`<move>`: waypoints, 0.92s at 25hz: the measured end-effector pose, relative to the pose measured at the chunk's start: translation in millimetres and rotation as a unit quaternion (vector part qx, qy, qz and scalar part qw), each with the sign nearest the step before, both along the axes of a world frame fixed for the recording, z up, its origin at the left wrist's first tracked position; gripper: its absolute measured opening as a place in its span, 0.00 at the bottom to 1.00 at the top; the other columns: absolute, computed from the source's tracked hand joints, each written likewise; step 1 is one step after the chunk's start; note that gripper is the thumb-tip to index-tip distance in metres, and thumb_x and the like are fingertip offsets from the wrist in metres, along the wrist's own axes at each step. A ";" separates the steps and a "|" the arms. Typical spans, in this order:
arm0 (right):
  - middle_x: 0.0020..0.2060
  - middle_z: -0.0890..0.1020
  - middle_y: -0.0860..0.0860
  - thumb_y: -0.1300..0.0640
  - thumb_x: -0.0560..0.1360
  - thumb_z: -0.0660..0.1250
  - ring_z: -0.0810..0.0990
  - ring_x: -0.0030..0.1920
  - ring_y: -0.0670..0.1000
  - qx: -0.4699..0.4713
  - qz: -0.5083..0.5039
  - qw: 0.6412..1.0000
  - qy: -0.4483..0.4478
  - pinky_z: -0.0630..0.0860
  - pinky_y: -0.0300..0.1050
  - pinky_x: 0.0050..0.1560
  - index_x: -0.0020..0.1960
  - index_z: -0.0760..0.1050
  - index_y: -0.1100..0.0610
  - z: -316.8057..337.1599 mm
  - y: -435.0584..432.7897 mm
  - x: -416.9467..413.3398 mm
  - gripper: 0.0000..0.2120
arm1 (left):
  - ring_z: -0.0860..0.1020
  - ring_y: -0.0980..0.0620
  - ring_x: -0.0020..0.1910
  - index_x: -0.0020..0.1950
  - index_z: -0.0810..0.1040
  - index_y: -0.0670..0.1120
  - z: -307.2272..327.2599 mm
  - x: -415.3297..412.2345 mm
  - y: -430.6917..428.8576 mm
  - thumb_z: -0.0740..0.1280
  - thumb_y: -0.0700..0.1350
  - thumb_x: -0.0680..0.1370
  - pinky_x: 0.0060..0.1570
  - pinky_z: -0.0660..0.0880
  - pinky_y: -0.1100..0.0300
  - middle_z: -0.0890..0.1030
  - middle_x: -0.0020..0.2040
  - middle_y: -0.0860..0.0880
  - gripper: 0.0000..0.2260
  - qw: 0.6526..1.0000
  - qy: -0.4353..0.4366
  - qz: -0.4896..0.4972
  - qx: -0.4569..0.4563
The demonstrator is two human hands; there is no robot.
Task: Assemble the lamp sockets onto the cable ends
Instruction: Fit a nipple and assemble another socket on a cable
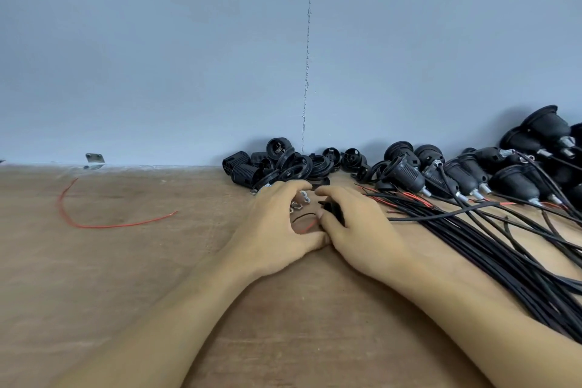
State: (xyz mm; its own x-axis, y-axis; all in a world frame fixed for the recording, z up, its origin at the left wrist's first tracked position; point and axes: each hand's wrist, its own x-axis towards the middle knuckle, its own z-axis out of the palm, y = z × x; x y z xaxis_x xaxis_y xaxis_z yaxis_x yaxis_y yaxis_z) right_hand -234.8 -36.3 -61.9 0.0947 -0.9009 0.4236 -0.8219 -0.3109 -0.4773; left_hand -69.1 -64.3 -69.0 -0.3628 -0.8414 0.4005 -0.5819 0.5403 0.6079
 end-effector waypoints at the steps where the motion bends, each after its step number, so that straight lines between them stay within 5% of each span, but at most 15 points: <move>1: 0.58 0.81 0.50 0.57 0.80 0.66 0.76 0.60 0.51 -0.009 -0.004 1.000 0.003 0.64 0.34 0.55 0.66 0.76 0.54 -0.8 -0.5 -1.8 0.15 | 0.70 0.67 0.53 0.66 0.75 0.57 0.6 1.3 -1.2 0.74 0.58 0.67 0.56 0.68 0.69 0.74 0.52 0.63 0.28 1.000 0.018 0.005 -0.001; 3: 0.55 0.81 0.48 0.57 0.80 0.66 0.76 0.58 0.50 -0.019 -0.006 1.000 0.010 0.64 0.34 0.55 0.62 0.78 0.53 -0.7 -0.7 -3.0 0.12 | 0.71 0.63 0.52 0.64 0.77 0.55 1.6 2.0 -6.2 0.69 0.55 0.68 0.57 0.70 0.64 0.75 0.52 0.62 0.24 0.996 0.076 0.041 -0.024; 6: 0.50 0.75 0.43 0.56 0.80 0.66 0.75 0.55 0.48 -0.026 -0.004 1.000 0.013 0.64 0.36 0.53 0.62 0.78 0.51 -0.4 0.6 -1.4 0.11 | 0.71 0.49 0.65 0.66 0.78 0.49 3.3 6.4 -21.4 0.67 0.44 0.76 0.64 0.66 0.60 0.76 0.63 0.52 0.18 0.980 0.066 0.172 -0.069; 9: 0.50 0.74 0.42 0.56 0.80 0.65 0.74 0.54 0.46 -0.027 0.003 0.999 0.020 0.64 0.36 0.53 0.64 0.78 0.50 -1.1 2.9 -1.6 0.13 | 0.56 0.44 0.79 0.78 0.66 0.53 0.5 17.9 -35.9 0.58 0.47 0.84 0.76 0.53 0.48 0.59 0.81 0.46 0.21 0.975 -0.041 0.217 0.000; 11: 0.51 0.76 0.43 0.56 0.81 0.64 0.74 0.54 0.46 -0.022 0.006 0.999 0.024 0.65 0.36 0.53 0.64 0.77 0.49 -1.2 4.1 -1.6 0.13 | 0.48 0.44 0.82 0.81 0.58 0.58 -1.3 23.4 -40.8 0.52 0.52 0.86 0.78 0.47 0.43 0.49 0.84 0.45 0.22 0.974 -0.084 0.198 0.064; 14: 0.53 0.78 0.45 0.55 0.81 0.64 0.74 0.55 0.47 -0.023 0.003 0.999 0.027 0.66 0.37 0.53 0.64 0.77 0.49 -1.8 4.2 -1.9 0.12 | 0.48 0.44 0.82 0.81 0.60 0.58 -1.7 25.3 -42.5 0.52 0.51 0.86 0.78 0.47 0.42 0.49 0.84 0.45 0.22 0.975 -0.089 0.193 0.070; 17: 0.52 0.77 0.45 0.55 0.80 0.65 0.73 0.53 0.44 -0.026 0.007 0.999 0.023 0.65 0.35 0.52 0.63 0.78 0.49 -2.6 3.9 -2.5 0.12 | 0.63 0.43 0.76 0.75 0.71 0.53 -1.1 27.4 -42.5 0.57 0.46 0.85 0.74 0.60 0.52 0.61 0.79 0.43 0.18 0.978 0.016 0.201 0.044; 19: 0.52 0.78 0.44 0.55 0.80 0.65 0.72 0.52 0.43 -0.027 0.007 0.999 0.023 0.64 0.34 0.52 0.64 0.77 0.48 -3.7 3.0 -3.1 0.13 | 0.74 0.47 0.61 0.68 0.76 0.51 -0.7 29.5 -42.6 0.60 0.44 0.84 0.59 0.65 0.63 0.66 0.70 0.44 0.13 0.975 0.074 0.205 0.042; 23: 0.53 0.78 0.44 0.55 0.80 0.65 0.70 0.50 0.40 -0.029 0.007 0.999 0.024 0.63 0.33 0.51 0.63 0.77 0.48 -5.6 1.3 -4.1 0.12 | 0.77 0.48 0.49 0.57 0.77 0.48 1.4 31.2 -41.9 0.66 0.42 0.81 0.50 0.64 0.67 0.67 0.62 0.46 0.06 0.969 0.096 0.225 0.032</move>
